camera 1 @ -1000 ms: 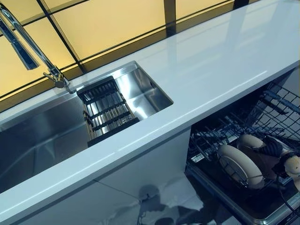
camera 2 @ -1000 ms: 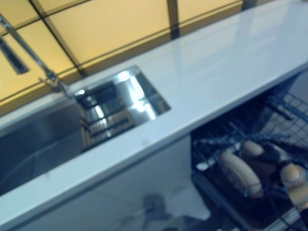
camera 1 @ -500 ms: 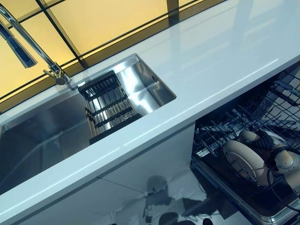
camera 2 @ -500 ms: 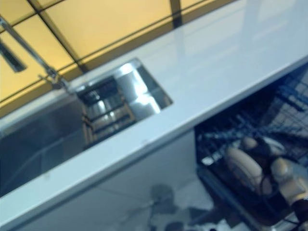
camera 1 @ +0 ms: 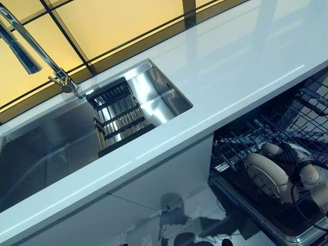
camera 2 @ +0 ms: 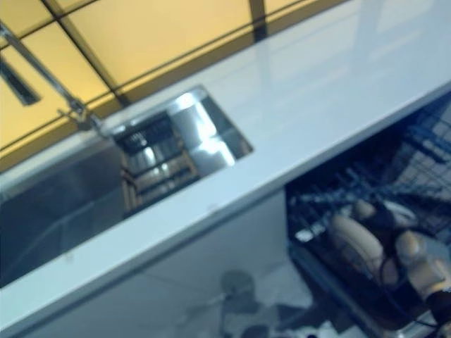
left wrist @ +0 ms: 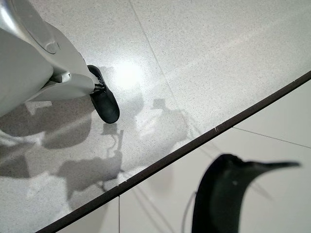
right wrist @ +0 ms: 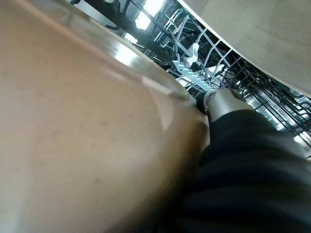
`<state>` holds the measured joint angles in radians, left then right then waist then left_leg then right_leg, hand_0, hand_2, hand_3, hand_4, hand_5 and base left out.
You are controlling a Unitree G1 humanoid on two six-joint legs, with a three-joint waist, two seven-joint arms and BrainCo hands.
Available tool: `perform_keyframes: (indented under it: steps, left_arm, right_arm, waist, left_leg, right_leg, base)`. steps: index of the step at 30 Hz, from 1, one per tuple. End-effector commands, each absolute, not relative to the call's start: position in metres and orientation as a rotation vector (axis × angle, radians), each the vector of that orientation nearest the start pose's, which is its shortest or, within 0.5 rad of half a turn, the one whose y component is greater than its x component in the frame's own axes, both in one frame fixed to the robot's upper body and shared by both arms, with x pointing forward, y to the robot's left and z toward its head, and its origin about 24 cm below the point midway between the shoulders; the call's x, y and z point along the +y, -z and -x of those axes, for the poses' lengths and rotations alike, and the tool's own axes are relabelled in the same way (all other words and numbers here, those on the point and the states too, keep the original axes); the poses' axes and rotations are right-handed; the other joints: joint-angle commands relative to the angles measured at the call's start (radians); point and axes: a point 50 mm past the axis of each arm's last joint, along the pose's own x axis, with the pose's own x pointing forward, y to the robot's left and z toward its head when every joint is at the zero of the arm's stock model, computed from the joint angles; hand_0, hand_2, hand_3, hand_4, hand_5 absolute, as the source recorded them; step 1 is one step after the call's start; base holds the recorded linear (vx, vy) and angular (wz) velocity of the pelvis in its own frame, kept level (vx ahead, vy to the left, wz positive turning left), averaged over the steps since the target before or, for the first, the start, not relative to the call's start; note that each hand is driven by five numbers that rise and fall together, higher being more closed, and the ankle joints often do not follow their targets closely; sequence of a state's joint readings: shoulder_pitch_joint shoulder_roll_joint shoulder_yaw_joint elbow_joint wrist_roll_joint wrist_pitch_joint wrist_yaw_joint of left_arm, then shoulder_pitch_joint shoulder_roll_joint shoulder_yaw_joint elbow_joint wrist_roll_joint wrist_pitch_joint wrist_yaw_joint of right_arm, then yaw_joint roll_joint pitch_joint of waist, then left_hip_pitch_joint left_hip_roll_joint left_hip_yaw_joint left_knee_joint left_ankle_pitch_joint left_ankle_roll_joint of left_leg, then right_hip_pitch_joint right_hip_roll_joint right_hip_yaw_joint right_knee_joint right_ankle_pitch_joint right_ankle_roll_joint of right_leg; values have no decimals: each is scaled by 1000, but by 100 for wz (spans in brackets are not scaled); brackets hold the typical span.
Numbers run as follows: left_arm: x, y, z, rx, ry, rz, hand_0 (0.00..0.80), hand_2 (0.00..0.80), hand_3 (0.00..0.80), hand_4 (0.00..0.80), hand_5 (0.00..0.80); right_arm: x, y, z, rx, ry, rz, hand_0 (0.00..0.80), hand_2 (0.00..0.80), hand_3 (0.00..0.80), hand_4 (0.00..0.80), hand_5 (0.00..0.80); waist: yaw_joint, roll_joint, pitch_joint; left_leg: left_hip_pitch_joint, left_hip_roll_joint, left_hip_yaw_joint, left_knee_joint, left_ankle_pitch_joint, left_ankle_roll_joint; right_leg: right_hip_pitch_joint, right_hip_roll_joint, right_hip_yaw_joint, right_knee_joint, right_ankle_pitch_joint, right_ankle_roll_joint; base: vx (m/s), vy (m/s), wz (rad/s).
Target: Take plates into dishwasher
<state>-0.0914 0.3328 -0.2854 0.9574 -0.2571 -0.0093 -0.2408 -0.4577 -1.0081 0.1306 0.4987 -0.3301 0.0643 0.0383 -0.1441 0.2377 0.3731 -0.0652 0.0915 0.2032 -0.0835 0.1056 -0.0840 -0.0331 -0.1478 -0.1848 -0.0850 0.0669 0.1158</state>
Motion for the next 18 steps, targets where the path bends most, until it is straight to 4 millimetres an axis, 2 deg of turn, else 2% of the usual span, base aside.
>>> perform_keyframes:
  steps: [1, 6, 14, 18]
  left_arm:
    - [226, 117, -184, 894, 228, -153, 0, 0, 0, 0, 0]
    - [227, 118, -182, 902, 226, -159, 0, 0, 0, 0, 0]
    - [233, 122, -173, 938, 199, -150, 0, 0, 0, 0, 0]
    - [237, 125, -167, 969, 180, -153, 0, 0, 0, 0, 0]
  right_arm:
    - [-366, -159, -308, 259, 258, 1305, 0, 0, 0, 0, 0]
    - [-368, -160, -306, 254, 274, 1292, 0, 0, 0, 0, 0]
    - [-370, -182, -300, 191, 303, 1294, 0, 0, 0, 0, 0]
    - [-370, -186, -296, 173, 310, 1293, 0, 0, 0, 0, 0]
  waist:
    - [33, -71, -12]
    - [33, -82, -18]
    - [23, -122, -38]
    - [20, -143, -54]
  left_leg:
    - [13, -23, 15, -4, -37, -10]
    - [19, -20, 16, -4, -38, -11]
    - [40, -8, 24, -4, -45, -11]
    - [49, -2, 30, -4, -48, -12]
  right_leg:
    - [-64, 12, -3, 72, -37, -10]
    - [-57, 16, -3, 69, -36, -10]
    - [-33, 30, 2, 62, -38, -9]
    - [-19, 36, 1, 56, -39, -7]
  base:
    - [28, -14, 5]
    - [20, -9, 6]
    - [21, 2, 1]
    - [0, 0, 0]
